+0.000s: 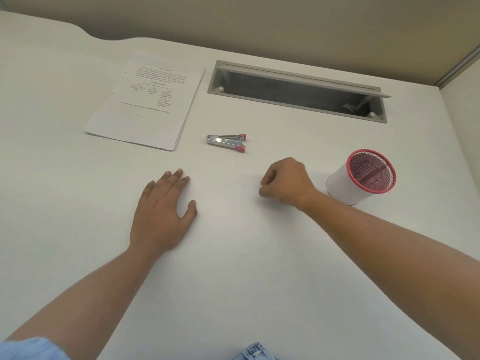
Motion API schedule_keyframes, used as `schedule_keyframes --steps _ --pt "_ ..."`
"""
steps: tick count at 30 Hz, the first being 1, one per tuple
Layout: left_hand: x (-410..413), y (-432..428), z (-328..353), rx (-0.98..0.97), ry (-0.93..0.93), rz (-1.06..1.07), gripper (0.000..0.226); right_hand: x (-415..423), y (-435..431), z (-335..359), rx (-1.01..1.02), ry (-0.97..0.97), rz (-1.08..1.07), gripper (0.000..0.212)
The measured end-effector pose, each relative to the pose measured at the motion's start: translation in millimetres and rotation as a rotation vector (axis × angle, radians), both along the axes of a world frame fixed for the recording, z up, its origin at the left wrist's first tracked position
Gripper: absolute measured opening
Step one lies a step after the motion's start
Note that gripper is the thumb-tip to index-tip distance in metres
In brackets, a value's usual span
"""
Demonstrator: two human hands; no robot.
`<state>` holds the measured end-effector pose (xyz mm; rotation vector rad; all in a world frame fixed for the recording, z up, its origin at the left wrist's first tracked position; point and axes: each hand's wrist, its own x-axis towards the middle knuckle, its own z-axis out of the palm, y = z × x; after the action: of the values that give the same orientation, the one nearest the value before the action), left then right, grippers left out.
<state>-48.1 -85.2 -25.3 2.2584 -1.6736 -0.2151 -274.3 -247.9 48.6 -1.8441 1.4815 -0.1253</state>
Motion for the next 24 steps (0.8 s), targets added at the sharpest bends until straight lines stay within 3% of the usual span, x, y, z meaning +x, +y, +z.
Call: schedule_keyframes --steps 2,4,9,12,16,24 --pt "0 0 0 0.005 0.003 -0.001 0.061 -13 0 12 0.177 -0.281 -0.26 0.011" --pt "0 0 0 0.01 0.003 -0.004 0.061 -27 2 30 0.262 -0.491 -0.37 0.017" --pt "0 0 1 0.024 0.015 -0.002 0.062 -73 -2 86 0.214 -0.638 -0.434 0.021" --pt "0 0 1 0.025 0.014 -0.007 0.062 -109 -14 111 0.058 -0.502 -0.418 0.025" --pt "0 1 2 0.015 0.011 -0.003 0.063 -143 -29 119 -0.12 -0.144 -0.35 0.016" --pt "-1 0 3 0.026 0.005 -0.003 0.066 -154 -43 103 -0.2 0.214 -0.09 0.017"
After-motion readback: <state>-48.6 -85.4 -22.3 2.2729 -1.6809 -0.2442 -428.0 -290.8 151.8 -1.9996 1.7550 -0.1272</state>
